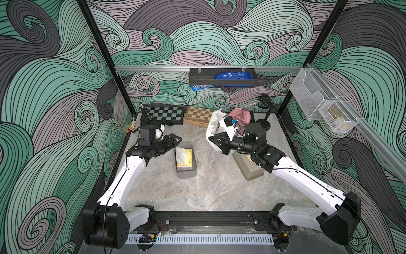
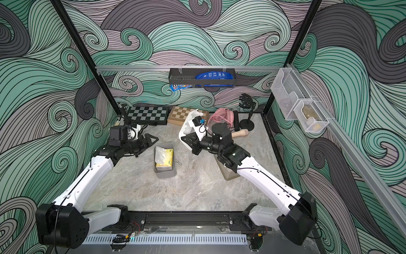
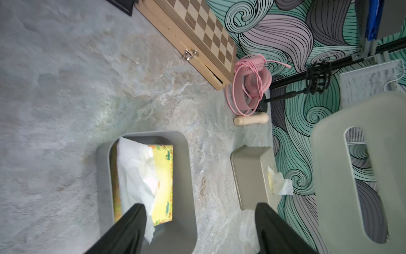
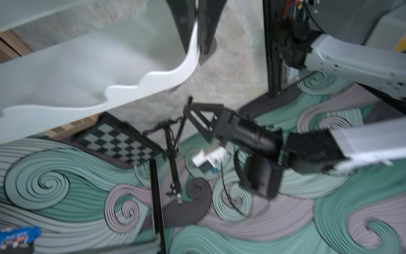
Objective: Put the tissue paper into the tissue box
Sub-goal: Pick up the box lid from the center of the board.
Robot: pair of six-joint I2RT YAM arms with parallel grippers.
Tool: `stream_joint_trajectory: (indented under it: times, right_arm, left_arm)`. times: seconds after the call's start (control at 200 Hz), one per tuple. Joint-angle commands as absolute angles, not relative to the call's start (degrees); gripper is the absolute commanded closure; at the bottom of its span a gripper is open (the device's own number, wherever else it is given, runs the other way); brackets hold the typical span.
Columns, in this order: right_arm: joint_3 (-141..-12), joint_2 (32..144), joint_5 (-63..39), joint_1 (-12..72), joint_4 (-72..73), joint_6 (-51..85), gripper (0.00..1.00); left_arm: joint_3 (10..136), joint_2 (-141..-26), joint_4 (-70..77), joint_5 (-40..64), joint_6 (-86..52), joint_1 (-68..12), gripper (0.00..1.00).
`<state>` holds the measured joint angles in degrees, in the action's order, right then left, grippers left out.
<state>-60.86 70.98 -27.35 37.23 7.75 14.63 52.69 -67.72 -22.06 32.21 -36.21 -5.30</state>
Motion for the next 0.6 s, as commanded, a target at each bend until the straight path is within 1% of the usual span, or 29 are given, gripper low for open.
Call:
stream_joint_trajectory:
  times: [0.0,0.065,0.125,0.29,0.375,0.595]
  right_arm:
    - [-57.3,75.1,-40.4,37.3,34.0,28.1,1.00]
    - [-54.9,77.2,-42.4,37.4,47.4,36.4,1.00]
    - [-53.3,79.3,-43.4,37.5,58.5,42.5,1.00]
    - [-52.3,83.6,-44.9,38.8,75.0,52.3,1.00]
    - [-52.7,85.0,-45.6,39.6,79.7,55.2,1.00]
    - [-53.6,88.9,-45.4,42.6,84.2,57.7,1.00]
  left_arm:
    - [51.6,-68.0,-18.0,43.7,-41.9,-5.0,0.20]
    - [51.0,-68.2,-17.1,46.7,-44.0,-5.0,0.20]
    - [49.7,-67.3,-13.3,48.9,-47.3,-5.0,0.20]
    - [46.9,-65.8,-2.9,53.8,-57.5,-5.0,0.20]
    - [45.7,-66.1,1.0,55.2,-61.0,-5.4,0.19]
    - [40.7,-65.7,12.5,58.1,-71.5,-6.0,0.19]
